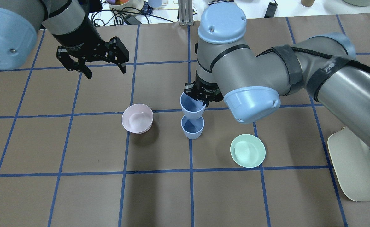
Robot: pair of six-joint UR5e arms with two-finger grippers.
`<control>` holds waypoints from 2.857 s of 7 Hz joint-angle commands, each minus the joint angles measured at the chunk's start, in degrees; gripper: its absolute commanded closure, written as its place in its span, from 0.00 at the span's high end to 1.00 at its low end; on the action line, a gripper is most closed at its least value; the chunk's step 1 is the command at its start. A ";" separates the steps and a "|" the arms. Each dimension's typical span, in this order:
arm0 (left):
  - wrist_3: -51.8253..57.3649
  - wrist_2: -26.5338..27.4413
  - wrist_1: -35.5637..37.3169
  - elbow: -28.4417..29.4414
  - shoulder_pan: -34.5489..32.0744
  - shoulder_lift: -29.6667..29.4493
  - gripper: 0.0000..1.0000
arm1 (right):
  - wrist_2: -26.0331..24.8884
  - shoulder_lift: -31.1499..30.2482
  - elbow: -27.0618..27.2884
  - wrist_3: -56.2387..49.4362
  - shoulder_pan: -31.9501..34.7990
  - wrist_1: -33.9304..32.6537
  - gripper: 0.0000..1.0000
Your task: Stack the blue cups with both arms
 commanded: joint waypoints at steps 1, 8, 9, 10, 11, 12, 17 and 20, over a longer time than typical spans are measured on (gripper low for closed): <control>0.10 0.02 0.01 0.04 0.06 0.04 1.00 | 0.15 -0.30 0.60 -0.08 0.39 -0.38 0.00; 0.01 -0.06 -0.08 0.04 -0.03 0.04 1.00 | 0.06 0.48 2.18 -2.02 0.39 -0.38 0.01; 0.01 -0.06 -0.08 0.04 -0.03 0.04 1.00 | 0.32 0.57 2.96 -1.58 0.39 -0.47 0.05; 0.01 -0.06 -0.08 0.04 -0.03 0.04 1.00 | 0.33 0.49 3.41 -1.75 0.39 -0.47 0.09; 0.01 -0.06 -0.08 0.04 -0.03 0.04 1.00 | 0.33 0.48 3.41 -1.58 0.39 -0.47 0.35; 0.01 -0.06 -0.08 0.04 -0.03 0.04 1.00 | 0.33 0.57 3.41 -0.88 0.30 -1.34 0.67; 0.01 -0.06 -0.26 0.13 -0.03 0.04 1.00 | -0.90 0.13 -3.95 -14.63 -13.09 3.00 0.99; 0.01 -0.06 -0.26 0.22 -0.03 0.04 1.00 | -3.27 -0.04 -18.06 -23.54 -20.00 16.52 1.00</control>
